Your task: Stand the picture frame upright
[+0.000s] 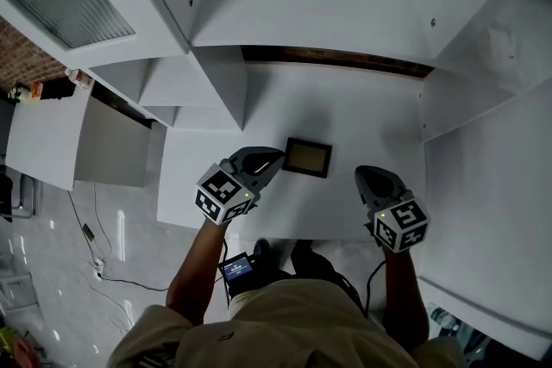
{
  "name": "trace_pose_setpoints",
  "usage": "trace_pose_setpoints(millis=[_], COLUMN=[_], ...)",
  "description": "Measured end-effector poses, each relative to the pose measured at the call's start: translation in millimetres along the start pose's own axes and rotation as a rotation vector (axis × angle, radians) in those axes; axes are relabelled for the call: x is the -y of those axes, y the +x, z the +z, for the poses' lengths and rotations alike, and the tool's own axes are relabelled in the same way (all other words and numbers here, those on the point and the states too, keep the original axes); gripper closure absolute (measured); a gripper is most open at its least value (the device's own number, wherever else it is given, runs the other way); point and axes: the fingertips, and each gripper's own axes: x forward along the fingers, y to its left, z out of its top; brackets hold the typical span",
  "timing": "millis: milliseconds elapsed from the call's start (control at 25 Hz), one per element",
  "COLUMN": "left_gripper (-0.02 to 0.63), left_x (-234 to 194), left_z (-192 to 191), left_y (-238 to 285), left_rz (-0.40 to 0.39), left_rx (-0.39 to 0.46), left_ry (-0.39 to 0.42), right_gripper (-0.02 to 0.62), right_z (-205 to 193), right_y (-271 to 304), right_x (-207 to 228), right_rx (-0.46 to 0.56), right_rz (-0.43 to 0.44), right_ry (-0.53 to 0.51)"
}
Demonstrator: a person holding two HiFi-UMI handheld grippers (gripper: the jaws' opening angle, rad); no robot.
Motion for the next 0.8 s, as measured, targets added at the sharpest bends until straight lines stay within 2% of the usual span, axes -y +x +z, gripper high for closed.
trace_pose_setpoints(millis=[200, 520, 800], left_gripper=[0.598, 0.598, 0.597], left_x=[-27.1, -56.3, -73.2], left_z=[-32.8, -88.6, -152.5], left_y=[13.9, 53.7, 85.6], left_rz=[0.044, 0.066, 0.076], left_rx=[-0.036, -0.063, -0.136], left_ry=[-0.059, -0.165, -0.262], right_gripper=[0.591, 0.591, 0.588], right_z=[-20.0, -62.1, -114.4], right_y=[36.1, 91.8, 136.1], right_x=[15.5, 52.3, 66.0], right_rx=[-0.047, -0.092, -0.179], right_rz=[0.049, 0.066, 0.084], right_ry=[0.002, 0.010, 0.090])
